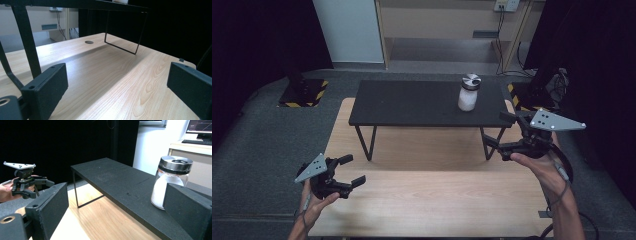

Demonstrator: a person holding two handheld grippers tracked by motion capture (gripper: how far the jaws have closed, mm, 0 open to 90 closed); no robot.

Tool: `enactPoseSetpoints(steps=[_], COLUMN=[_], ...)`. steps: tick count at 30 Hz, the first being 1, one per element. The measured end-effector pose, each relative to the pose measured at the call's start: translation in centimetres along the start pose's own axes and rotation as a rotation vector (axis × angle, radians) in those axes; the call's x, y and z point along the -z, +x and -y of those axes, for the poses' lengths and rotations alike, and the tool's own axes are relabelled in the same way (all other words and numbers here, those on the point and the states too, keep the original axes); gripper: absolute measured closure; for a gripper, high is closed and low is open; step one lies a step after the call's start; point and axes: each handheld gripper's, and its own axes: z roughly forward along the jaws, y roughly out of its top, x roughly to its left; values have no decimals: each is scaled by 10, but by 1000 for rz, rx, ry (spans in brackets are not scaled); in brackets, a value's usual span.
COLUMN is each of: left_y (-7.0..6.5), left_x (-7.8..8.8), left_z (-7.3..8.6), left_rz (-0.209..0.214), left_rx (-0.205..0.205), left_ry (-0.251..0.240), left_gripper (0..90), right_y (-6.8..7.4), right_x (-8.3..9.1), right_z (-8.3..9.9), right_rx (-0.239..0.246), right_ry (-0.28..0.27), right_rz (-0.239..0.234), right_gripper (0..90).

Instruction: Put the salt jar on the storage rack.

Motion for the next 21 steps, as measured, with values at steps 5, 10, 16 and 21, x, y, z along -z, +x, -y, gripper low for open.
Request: enactPoseSetpoints(steps=[5,10,16,21], left_y=[0,1,2,3], left_x=[0,0,0,0], left_z=[-1,-1,-1,0], left_rz=[0,0,1,-1], left_rx=[-3,-3,-2,3], left_ry=[-4,-4,-5,-6], left_gripper=[22,22,22,22], right_y=[2,4,-1,-2], right_x=[-4,-10,-20,-22], right_z=[9,20,34,36], right_rx=[-11,-20,-49,-48], right_ry=[9,18,32,44], right_rz=[3,44,58,55], right_gripper=[62,61,62,64])
